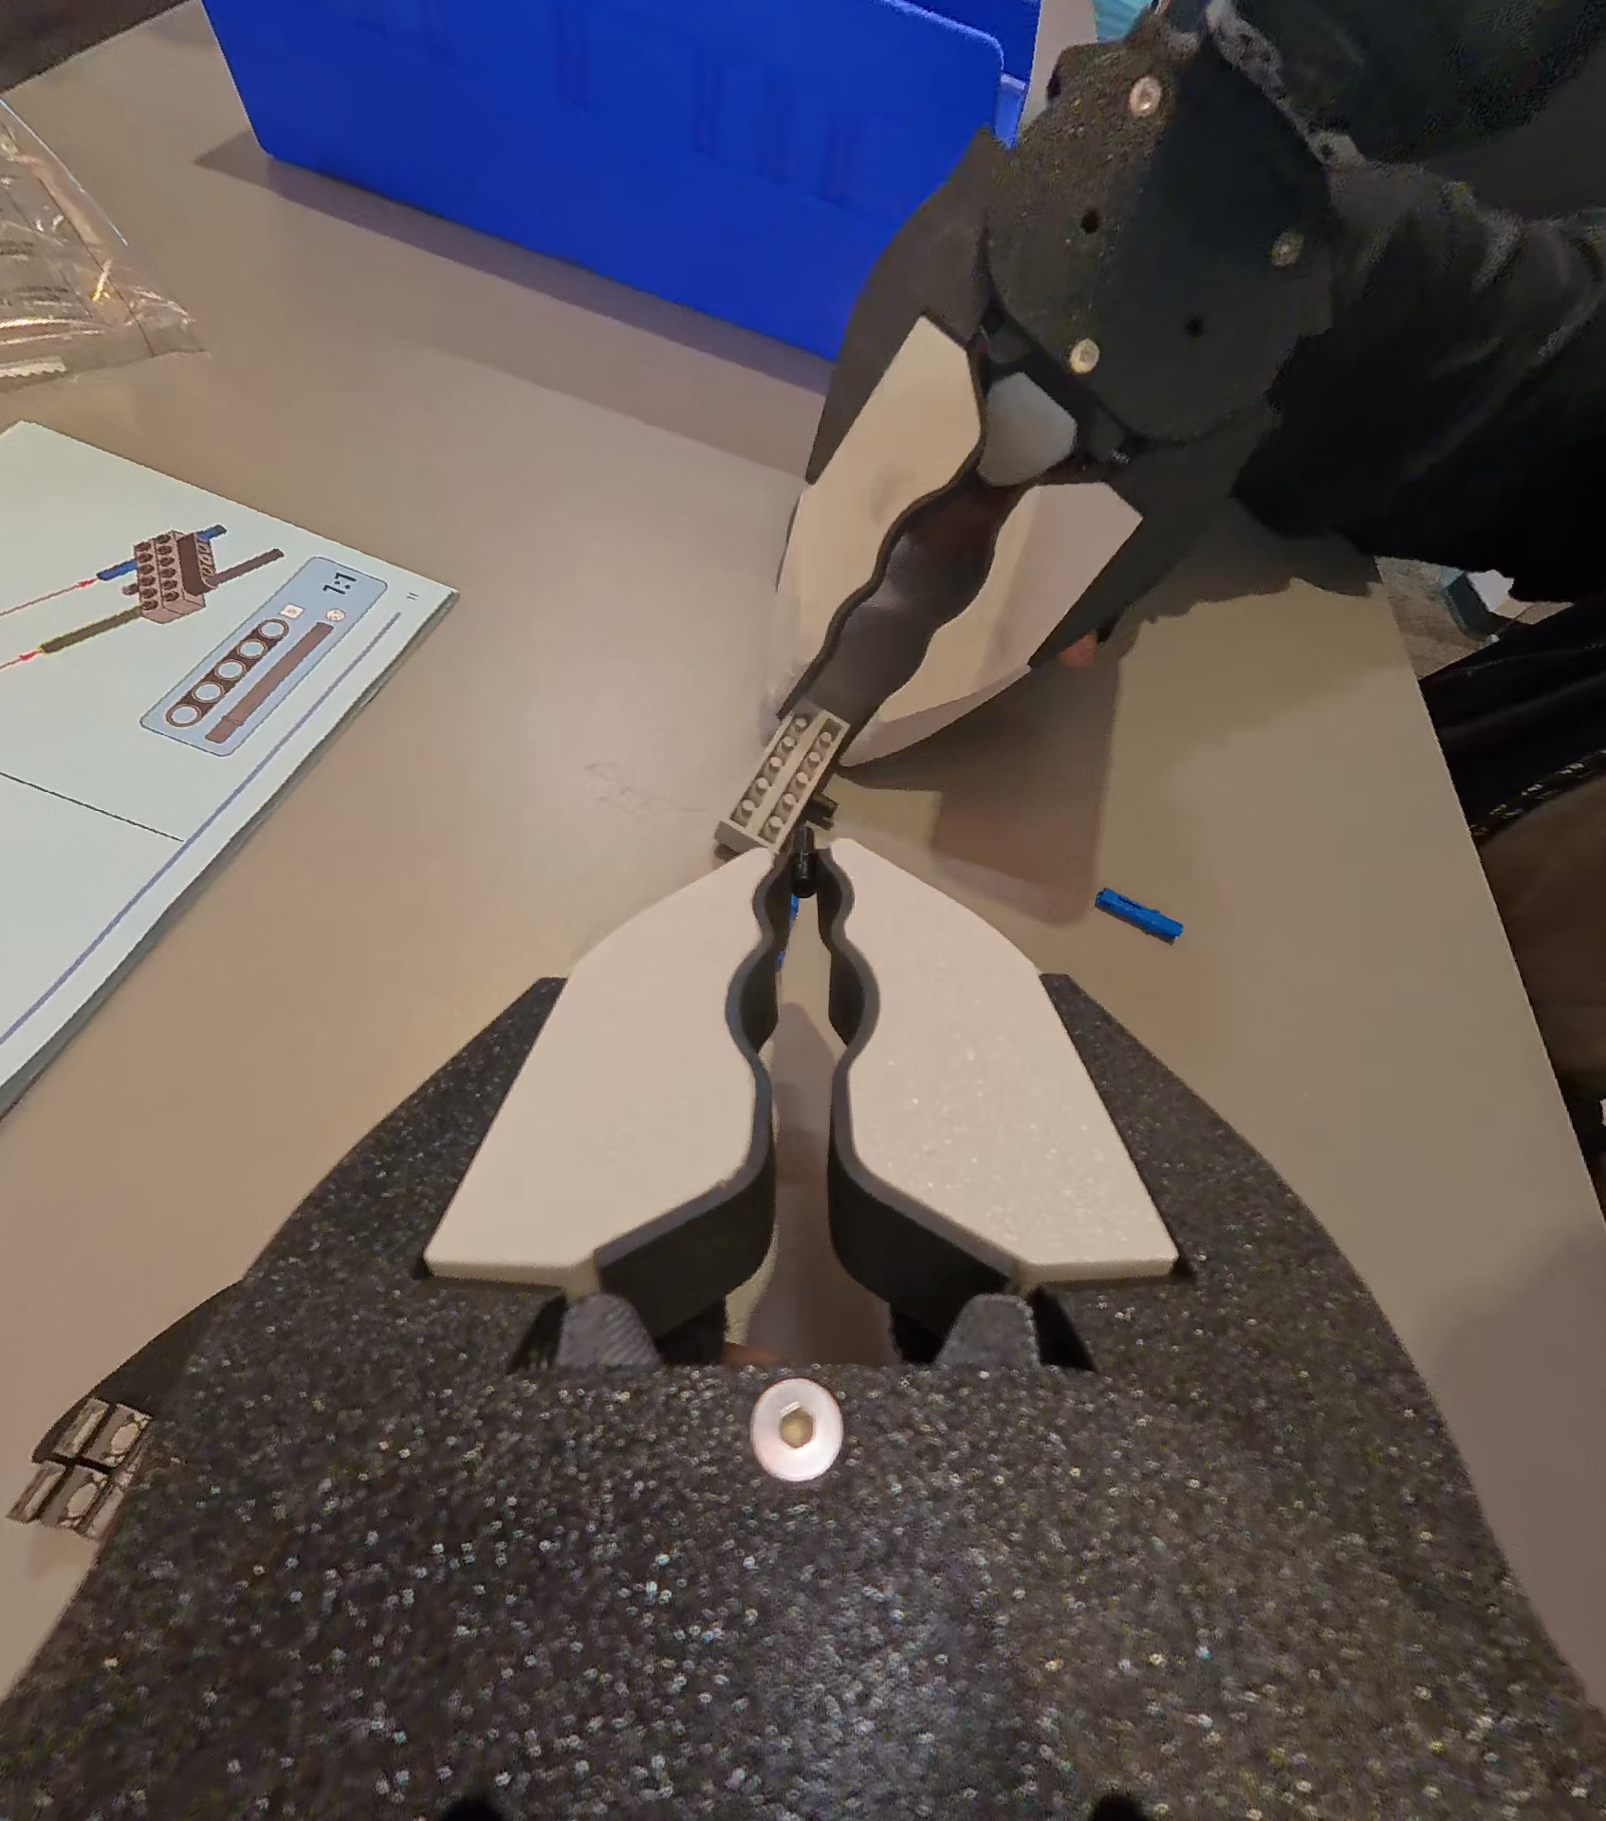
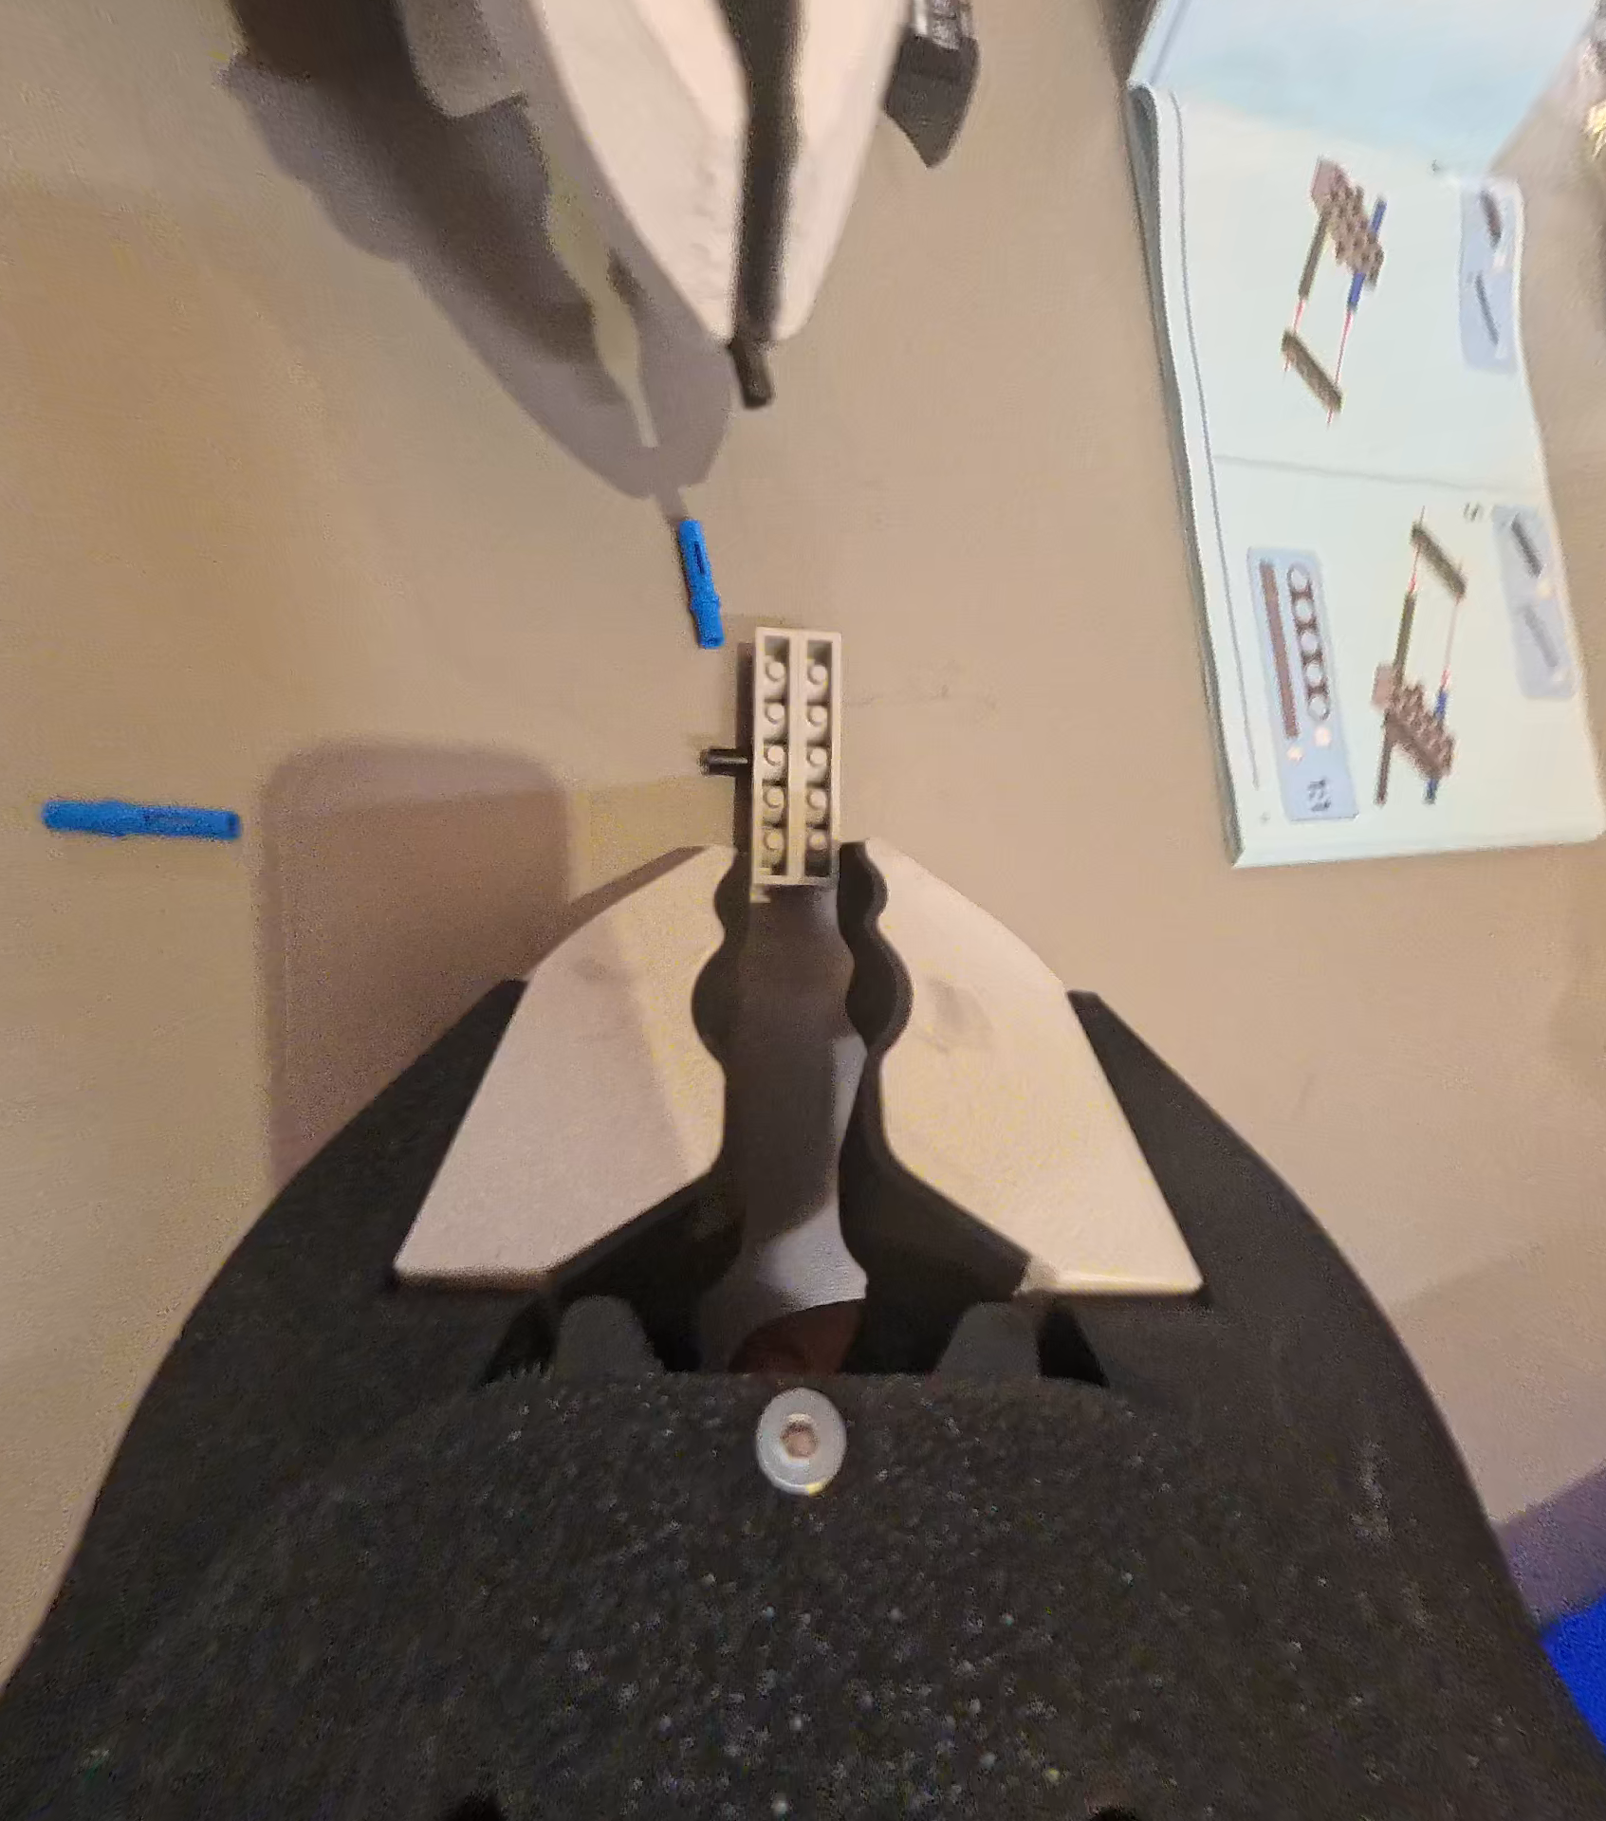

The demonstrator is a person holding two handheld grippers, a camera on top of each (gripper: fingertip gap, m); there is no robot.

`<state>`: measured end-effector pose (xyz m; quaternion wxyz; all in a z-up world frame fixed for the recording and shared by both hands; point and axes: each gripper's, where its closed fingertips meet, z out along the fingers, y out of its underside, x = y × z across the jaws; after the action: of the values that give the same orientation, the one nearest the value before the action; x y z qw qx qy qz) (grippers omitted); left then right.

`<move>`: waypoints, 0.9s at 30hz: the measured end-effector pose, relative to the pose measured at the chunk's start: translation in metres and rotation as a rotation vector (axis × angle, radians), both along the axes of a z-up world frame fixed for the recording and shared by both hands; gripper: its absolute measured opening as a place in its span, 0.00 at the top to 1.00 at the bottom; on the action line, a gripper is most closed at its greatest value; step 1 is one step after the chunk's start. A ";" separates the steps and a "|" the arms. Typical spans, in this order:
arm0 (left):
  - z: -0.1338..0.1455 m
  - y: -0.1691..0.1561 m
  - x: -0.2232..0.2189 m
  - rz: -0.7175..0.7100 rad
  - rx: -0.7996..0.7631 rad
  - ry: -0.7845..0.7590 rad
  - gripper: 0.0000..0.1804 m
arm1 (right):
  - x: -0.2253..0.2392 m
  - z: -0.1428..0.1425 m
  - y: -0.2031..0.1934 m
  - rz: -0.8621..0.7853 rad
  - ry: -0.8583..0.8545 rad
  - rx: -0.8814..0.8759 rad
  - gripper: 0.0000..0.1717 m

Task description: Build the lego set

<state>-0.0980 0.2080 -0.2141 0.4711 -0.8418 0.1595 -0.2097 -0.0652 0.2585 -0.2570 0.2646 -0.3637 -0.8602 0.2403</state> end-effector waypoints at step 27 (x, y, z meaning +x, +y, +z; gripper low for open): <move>-0.002 0.005 -0.006 0.068 -0.017 -0.006 0.97 | 0.005 0.018 -0.003 0.369 0.449 0.626 0.84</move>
<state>-0.1044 0.2129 -0.2159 0.4713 -0.8500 0.1278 -0.1976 -0.0606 0.2550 -0.2388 0.4957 -0.0442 -0.8633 0.0842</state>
